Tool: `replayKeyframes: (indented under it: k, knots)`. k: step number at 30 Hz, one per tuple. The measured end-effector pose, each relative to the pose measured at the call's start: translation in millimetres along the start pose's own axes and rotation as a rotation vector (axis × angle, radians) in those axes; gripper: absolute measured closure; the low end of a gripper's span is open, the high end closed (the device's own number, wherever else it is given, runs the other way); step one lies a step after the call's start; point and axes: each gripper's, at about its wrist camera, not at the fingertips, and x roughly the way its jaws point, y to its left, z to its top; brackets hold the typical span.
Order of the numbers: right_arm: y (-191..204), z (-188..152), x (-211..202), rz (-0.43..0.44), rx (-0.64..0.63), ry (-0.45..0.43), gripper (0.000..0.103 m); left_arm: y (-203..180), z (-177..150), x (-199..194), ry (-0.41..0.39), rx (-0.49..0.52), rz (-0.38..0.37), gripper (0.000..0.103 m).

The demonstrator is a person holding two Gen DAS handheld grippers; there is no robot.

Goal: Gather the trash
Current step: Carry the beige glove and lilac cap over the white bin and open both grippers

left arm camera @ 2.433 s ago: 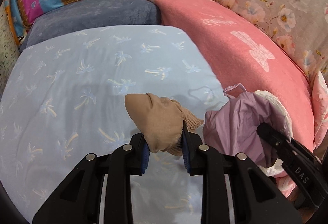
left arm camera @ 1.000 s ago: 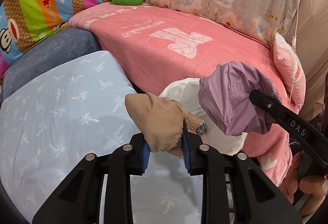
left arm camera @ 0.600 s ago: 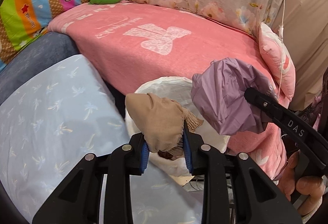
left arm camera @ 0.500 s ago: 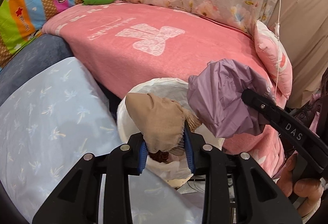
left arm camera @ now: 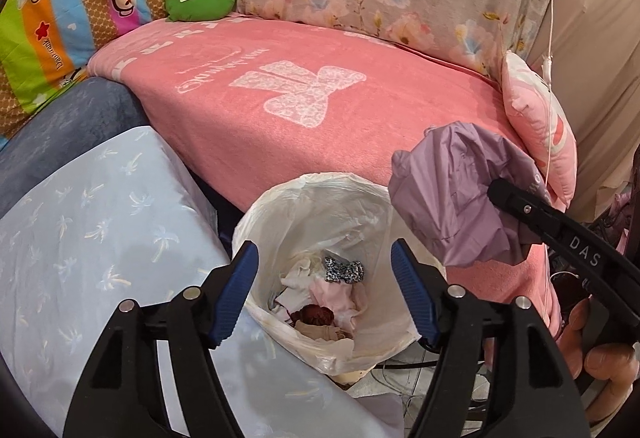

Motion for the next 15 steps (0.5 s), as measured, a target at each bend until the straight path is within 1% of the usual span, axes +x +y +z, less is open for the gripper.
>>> replayKeyframes:
  k: [2, 9, 10, 12, 15]
  knots:
    - [3.0, -0.4, 1.3, 0.009, -0.009, 0.001, 0.089, 5.3, -0.6, -2.1, -0.003, -0.013, 0.013, 0.033]
    - [24.5, 1.7, 10.5, 0.044, -0.05, 0.015, 0.087, 20.9, -7.6, -7.8, -0.015, -0.045, 0.065, 0.03]
    - [27.7, 2.1, 12.4, 0.05, -0.054, 0.016, 0.084, 22.9, -9.0, -8.6, -0.016, -0.048, 0.071, 0.03]
    - [31.7, 2.8, 15.2, 0.055, -0.057, 0.016, 0.084, 26.4, -10.5, -9.6, -0.016, -0.053, 0.084, 0.03]
    - [37.0, 3.9, 18.1, 0.062, -0.061, 0.019, 0.079, 30.7, -10.7, -11.6, -0.02, -0.061, 0.093, 0.029]
